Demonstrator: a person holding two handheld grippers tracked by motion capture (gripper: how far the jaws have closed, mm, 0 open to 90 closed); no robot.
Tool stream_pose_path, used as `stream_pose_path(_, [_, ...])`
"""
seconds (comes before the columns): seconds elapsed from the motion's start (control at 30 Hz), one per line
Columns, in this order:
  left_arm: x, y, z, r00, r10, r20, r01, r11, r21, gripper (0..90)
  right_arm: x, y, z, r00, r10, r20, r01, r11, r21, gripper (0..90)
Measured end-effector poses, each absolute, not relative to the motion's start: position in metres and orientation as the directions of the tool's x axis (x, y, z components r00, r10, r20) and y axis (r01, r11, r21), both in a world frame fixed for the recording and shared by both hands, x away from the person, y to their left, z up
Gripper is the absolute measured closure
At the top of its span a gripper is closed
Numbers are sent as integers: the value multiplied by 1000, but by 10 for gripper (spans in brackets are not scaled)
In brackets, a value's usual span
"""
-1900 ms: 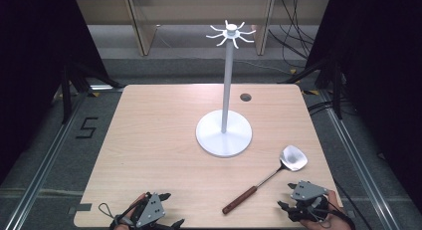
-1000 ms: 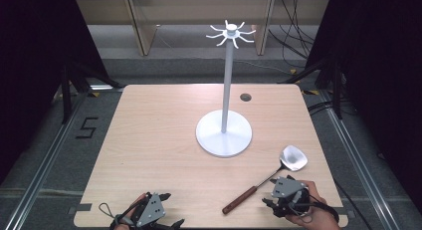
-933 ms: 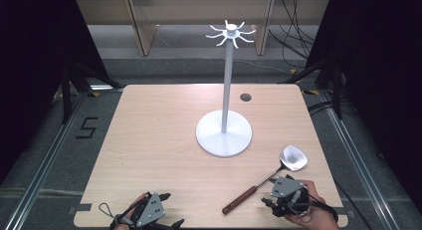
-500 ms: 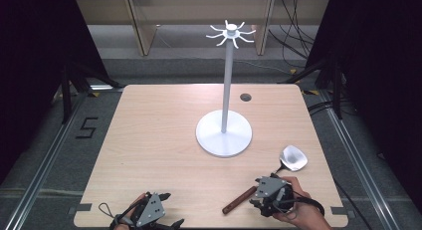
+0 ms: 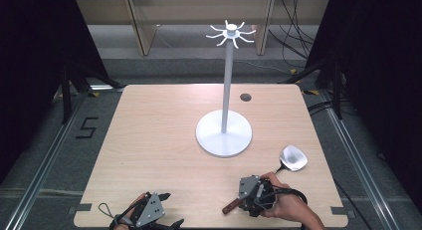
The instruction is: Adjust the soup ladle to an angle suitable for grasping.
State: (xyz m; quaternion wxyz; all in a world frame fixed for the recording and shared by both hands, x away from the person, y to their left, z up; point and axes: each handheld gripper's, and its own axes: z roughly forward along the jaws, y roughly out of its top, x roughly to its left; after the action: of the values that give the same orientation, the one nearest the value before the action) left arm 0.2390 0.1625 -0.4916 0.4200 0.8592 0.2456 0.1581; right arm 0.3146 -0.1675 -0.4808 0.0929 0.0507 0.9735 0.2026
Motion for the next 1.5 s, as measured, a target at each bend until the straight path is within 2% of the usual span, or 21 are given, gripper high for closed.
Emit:
stream_pose_path(0.17, [239,163,-491,832,549,76,284,-540,792,158,318,-163,-482,-982,116,-148,52,922,384,410])
stream_pose_path(0.2, [239,162,-492,830,554,67,288,-529,798,158,315,-162,-483,-977,166,-137,106,924,368,412])
stream_pose_path(0.27, [239,163,-491,834,547,72,286,-540,792,158,316,-161,-483,-976,168,-136,114,934,338,419])
stream_pose_path(0.3, [240,163,-491,837,542,81,277,-546,790,158,321,-159,-484,-984,104,-141,47,933,357,426])
stream_pose_path(0.43, [239,162,-491,825,560,77,282,-525,803,158,324,-158,-484,-987,110,-114,64,937,344,457])
stream_pose_path(0.5, [240,164,-490,834,545,85,279,-550,787,158,326,-156,-482,-985,149,-91,111,937,333,480])
stream_pose_path(0.53, [239,163,-491,828,557,74,284,-528,800,158,330,-156,-483,-989,119,-91,82,939,335,480])
stream_pose_path(0.73, [238,162,-492,823,564,72,287,-521,804,158,334,-152,-482,-990,121,-70,94,947,308,489])
stream_pose_path(0.8, [238,163,-491,831,553,67,292,-534,793,158,336,-150,-480,-992,104,-68,81,955,285,511])
stream_pose_path(0.83, [239,164,-491,831,550,79,285,-545,788,158,336,-149,-480,-991,114,-69,90,956,279,523])
stream_pose_path(0.87, [238,162,-492,824,563,55,299,-515,804,158,337,-148,-479,-987,145,-66,122,955,271,539])
stream_pose_path(0.9, [238,163,-491,830,553,68,290,-534,794,158,341,-146,-479,-986,153,-70,131,958,256,580])
stream_pose_path(1.0, [238,163,-491,827,558,68,292,-530,796,158,346,-145,-478,-986,157,-65,136,959,250,618])
stream_pose_path(1.2, [238,162,-492,823,564,63,293,-516,805,158,347,-140,-476,-989,123,-83,105,975,198,667])
stream_pose_path(1.33, [239,163,-491,826,558,83,282,-536,795,158,348,-138,-476,-990,120,-76,104,977,187,670])
stream_pose_path(1.5, [238,163,-491,826,559,74,286,-529,799,158,350,-138,-476,-991,70,-113,50,985,167,677])
